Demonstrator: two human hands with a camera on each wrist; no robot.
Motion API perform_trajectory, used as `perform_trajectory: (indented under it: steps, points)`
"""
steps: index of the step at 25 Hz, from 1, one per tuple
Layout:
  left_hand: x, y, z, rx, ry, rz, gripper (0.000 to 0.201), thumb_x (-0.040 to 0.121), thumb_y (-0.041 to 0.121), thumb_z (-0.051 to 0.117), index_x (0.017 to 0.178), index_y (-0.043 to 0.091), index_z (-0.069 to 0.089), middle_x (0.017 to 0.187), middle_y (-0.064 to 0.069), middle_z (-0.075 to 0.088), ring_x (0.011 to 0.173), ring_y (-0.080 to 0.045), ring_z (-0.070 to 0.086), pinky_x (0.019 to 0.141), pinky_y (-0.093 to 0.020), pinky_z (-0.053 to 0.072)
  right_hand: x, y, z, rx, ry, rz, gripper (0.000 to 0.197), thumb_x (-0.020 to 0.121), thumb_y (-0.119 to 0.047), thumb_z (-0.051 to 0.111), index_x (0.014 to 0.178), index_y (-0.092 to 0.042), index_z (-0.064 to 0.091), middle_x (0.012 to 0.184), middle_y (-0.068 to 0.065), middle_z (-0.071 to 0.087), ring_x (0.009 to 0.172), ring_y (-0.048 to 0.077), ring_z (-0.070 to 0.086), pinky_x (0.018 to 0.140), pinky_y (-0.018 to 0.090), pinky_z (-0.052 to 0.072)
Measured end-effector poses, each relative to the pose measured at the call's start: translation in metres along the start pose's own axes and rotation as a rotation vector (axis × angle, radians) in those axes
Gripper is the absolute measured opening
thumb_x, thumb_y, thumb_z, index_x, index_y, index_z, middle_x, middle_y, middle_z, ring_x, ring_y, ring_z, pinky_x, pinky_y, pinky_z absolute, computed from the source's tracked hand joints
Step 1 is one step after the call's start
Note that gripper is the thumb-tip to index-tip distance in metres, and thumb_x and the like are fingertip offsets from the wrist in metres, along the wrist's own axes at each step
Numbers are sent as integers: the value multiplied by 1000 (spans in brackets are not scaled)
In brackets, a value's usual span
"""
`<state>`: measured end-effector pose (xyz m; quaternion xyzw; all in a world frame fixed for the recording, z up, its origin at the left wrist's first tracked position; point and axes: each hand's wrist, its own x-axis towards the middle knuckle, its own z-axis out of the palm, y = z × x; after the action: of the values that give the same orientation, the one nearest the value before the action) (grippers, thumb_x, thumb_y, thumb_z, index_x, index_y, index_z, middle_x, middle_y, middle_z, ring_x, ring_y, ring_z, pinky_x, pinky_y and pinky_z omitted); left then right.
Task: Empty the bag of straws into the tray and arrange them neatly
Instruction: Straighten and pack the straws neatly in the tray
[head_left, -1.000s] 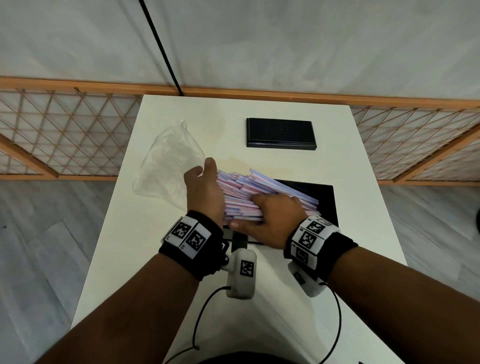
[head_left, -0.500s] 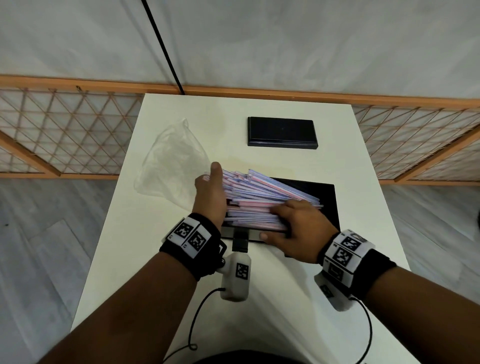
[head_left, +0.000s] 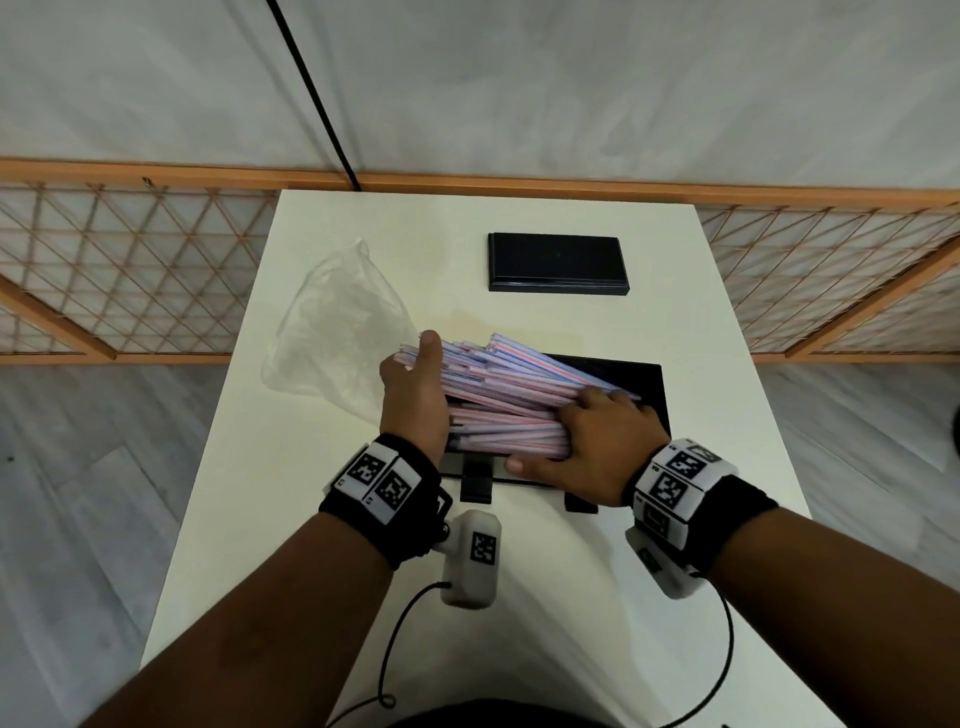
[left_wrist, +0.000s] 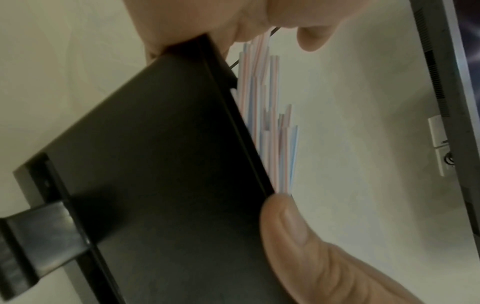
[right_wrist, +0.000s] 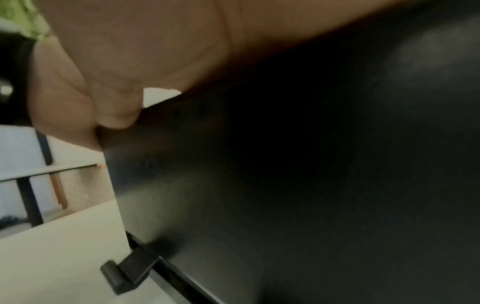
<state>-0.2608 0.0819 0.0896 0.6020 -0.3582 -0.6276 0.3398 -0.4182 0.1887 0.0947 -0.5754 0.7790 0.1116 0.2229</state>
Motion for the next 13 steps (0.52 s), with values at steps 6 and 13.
perform_trajectory:
  steps: [6,13]
  points:
    - [-9,-6,4,92,-14,-24,92,82,74,53,145,10,37,136,-9,57,120,-30,58,108,-47,47,0,-14,-1,-13,-28,15,126,52,-103,0,141,-23,41,144,9,46,133,35,43,109,53,35]
    - [7,2,-9,152,8,120,72,82,75,42,93,6,58,82,-16,60,72,-33,56,74,-38,48,-14,0,-5,129,308,-105,80,73,-86,29,108,-23,63,103,2,60,100,28,59,87,40,51]
